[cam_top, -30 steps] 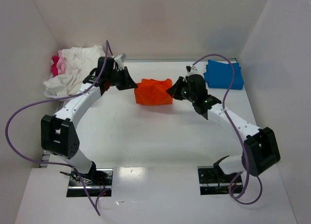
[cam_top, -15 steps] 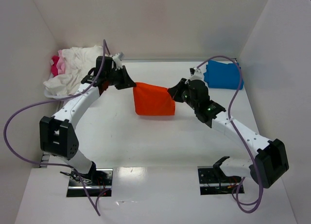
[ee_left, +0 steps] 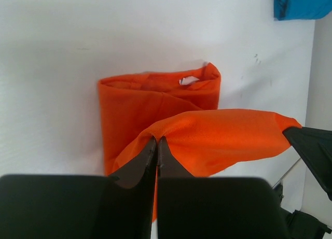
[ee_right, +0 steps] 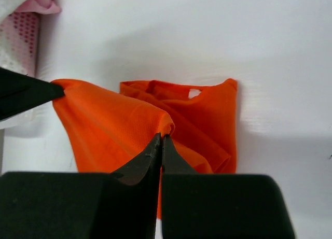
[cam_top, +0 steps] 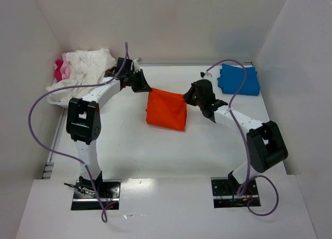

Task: Fold and stack the t-shirts
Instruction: Fold the long partially folded tshirt into a neat square

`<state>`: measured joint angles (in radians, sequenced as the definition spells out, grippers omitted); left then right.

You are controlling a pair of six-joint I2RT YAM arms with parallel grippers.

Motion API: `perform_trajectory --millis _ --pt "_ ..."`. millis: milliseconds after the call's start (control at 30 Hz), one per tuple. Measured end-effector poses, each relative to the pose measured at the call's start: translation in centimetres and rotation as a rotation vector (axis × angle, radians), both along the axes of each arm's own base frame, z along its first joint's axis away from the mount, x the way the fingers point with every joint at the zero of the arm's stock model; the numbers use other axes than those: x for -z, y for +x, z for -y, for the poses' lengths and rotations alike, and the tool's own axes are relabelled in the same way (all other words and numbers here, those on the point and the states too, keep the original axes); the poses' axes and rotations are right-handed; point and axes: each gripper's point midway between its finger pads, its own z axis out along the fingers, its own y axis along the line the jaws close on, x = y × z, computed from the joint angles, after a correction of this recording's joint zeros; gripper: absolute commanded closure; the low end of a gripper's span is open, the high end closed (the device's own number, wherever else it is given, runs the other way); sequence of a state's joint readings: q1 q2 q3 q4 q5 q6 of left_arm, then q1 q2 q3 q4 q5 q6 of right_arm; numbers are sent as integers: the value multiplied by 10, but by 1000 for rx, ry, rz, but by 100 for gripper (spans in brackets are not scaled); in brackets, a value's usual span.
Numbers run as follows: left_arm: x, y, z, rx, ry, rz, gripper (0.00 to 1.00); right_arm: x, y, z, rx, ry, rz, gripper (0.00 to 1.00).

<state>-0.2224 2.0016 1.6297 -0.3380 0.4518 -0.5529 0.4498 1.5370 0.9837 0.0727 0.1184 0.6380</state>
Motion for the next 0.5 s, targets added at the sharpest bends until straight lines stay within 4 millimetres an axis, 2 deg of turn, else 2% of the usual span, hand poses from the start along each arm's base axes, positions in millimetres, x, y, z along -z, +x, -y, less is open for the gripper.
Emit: perform_trajectory --millis 167,367,500 --pt "23 15 0 -4 2 -34 100 21 20 8 34 -16 -34 93" --pt "52 23 -5 -9 0 -86 100 39 49 21 72 -16 -60 92" --pt "62 26 -6 -9 -3 -103 99 53 63 22 77 -20 -78 90"
